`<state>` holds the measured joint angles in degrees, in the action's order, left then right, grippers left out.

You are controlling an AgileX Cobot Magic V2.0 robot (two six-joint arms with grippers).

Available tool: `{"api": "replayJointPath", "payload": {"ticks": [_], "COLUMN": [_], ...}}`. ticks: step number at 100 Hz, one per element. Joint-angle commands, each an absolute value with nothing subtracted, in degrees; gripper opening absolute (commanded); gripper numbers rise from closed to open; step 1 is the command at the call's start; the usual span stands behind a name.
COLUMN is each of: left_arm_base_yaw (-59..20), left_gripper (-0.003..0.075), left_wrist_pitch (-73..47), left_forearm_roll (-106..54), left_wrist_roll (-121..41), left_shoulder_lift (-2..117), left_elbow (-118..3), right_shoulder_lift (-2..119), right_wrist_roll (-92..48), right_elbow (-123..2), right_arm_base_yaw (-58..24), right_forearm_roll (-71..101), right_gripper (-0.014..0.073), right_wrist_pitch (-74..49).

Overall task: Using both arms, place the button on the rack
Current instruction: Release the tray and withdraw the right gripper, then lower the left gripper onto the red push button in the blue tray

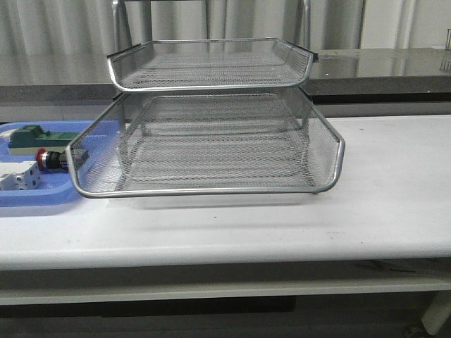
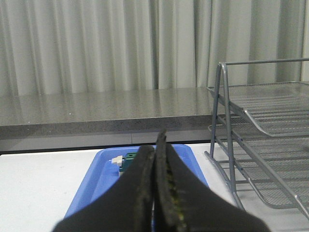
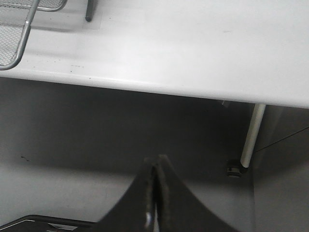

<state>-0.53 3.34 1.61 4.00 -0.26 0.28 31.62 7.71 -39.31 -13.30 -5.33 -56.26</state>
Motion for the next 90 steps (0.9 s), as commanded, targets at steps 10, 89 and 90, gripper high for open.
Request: {"api": "replayJointPath", "payload": {"ticks": [10, 89, 90], "left_arm_base_yaw": [-1.0, -1.0, -1.0], "left_gripper": [-0.0020, -0.0020, -0.0020], "left_wrist_pitch": [0.6, -42.1, -42.4], "left_forearm_roll": [-0.4, -0.5, -0.5], "left_wrist_roll": [4.6, -1.1, -1.3], "left_shoulder_lift": [0.7, 72.3, 72.8], "left_elbow": [-5.3, -68.0, -68.5], "right_shoulder_lift": [31.7, 31.7, 31.7], "right_wrist_roll": [7.5, 7.5, 7.5], "right_elbow": [-40.8, -40.8, -40.8], "right_arm_base_yaw": [-13.0, -13.0, -13.0], "right_forearm_roll": [-6.5, -6.5, -6.5], "right_gripper": [-0.0067, -0.0067, -0.0067], "right_wrist_pitch": [-53.6, -53.6, -53.6]}}
